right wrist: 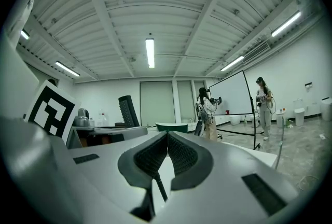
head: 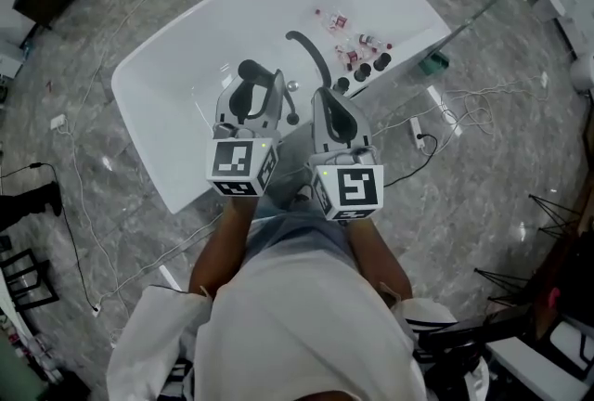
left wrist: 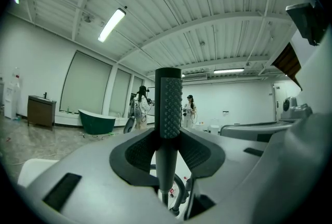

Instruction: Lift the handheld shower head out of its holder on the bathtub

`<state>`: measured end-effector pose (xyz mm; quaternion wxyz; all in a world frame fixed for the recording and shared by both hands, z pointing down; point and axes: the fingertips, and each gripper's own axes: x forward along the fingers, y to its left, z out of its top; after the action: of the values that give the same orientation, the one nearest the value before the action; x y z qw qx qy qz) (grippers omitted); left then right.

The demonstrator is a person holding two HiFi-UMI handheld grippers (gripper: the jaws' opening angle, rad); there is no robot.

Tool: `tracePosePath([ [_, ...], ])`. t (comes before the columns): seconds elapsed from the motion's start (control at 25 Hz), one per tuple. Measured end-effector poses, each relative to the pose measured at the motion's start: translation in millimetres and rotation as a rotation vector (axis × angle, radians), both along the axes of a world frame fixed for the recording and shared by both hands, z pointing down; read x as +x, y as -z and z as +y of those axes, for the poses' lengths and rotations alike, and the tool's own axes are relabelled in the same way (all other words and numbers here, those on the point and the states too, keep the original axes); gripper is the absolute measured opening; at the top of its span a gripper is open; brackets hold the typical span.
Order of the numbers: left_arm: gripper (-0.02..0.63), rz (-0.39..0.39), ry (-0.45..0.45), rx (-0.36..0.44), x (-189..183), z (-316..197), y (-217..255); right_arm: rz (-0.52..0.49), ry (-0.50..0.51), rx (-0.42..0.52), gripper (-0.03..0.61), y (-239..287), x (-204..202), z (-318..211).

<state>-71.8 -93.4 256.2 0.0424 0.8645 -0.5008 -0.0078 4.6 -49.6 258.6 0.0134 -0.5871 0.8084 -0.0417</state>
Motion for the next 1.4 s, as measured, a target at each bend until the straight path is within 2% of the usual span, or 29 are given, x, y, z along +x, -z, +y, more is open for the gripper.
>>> tracePosePath([
  [0.32, 0.146, -0.002, 0.0, -0.023, 7, -10, -21, -0.009, 0.024, -0.014, 0.018, -15, 4, -11],
  [0.8, 0.146, 0.006, 0.003, -0.013, 22, -14, -15, 0.026, 0.042, -0.023, 0.018, -13, 13, -18],
  [0.96, 0.146, -0.009, 0.01, -0.007, 20, -14, -14, 0.032, 0.043, -0.025, 0.018, -14, 14, -17],
  [1.4, 0.146, 0.017, 0.009, -0.018, 19, 3, -20, 0.053, 0.032, -0.028, 0.018, -23, 16, 0],
])
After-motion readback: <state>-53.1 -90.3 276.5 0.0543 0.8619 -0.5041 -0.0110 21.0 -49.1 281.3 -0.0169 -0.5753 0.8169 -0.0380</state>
